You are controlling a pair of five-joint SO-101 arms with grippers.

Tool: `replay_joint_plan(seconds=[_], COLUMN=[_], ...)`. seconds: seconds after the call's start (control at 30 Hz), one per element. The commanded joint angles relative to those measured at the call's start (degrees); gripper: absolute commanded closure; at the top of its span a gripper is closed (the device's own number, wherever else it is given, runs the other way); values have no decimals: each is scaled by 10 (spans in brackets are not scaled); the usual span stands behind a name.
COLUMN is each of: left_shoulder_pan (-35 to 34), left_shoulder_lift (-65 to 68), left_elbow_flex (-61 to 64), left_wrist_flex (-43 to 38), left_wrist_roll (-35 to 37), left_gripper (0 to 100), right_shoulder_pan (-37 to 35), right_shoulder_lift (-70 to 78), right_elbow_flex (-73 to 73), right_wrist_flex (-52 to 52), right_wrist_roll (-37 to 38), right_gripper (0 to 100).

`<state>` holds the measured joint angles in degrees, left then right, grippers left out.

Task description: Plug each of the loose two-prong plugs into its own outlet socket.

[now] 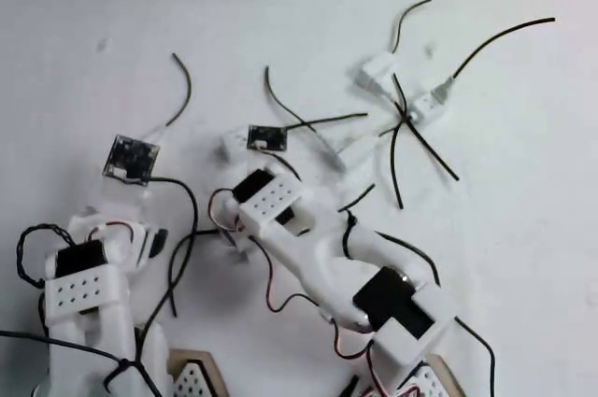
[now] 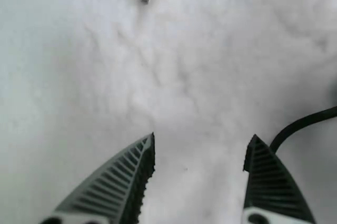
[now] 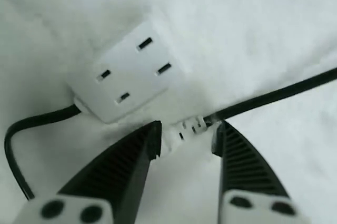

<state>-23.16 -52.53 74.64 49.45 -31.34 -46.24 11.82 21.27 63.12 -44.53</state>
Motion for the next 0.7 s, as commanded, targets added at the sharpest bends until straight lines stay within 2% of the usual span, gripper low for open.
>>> replay_joint_plan(seconds=[0.0, 0.23, 0.5, 0.57, 0.63, 0.67], left_shoulder_pan=[-3, -3, -3, -3, -3, -3], left_shoulder_lift=[-11, -11, -11, -11, -11, -11], left_elbow_flex=[-3, -3, -2, -2, -1, -1], left_wrist_flex=[-9, -9, -9, -9, -9, -9], left_wrist_roll=[-4, -4, -4, -4, -4, -4], left_gripper=[725, 725, 725, 725, 725, 725], right_shoulder_pan=[1, 0, 0, 0, 1, 2], right_shoulder_lift=[9, 15, 69, 70, 69, 66], right_elbow_flex=[-9, -4, -28, -31, -31, -30], right_wrist_flex=[-19, -52, -24, -19, -18, -17], right_wrist_roll=[-4, -4, -4, -4, -2, -2], right_gripper=[830, 830, 832, 877, 980, 989])
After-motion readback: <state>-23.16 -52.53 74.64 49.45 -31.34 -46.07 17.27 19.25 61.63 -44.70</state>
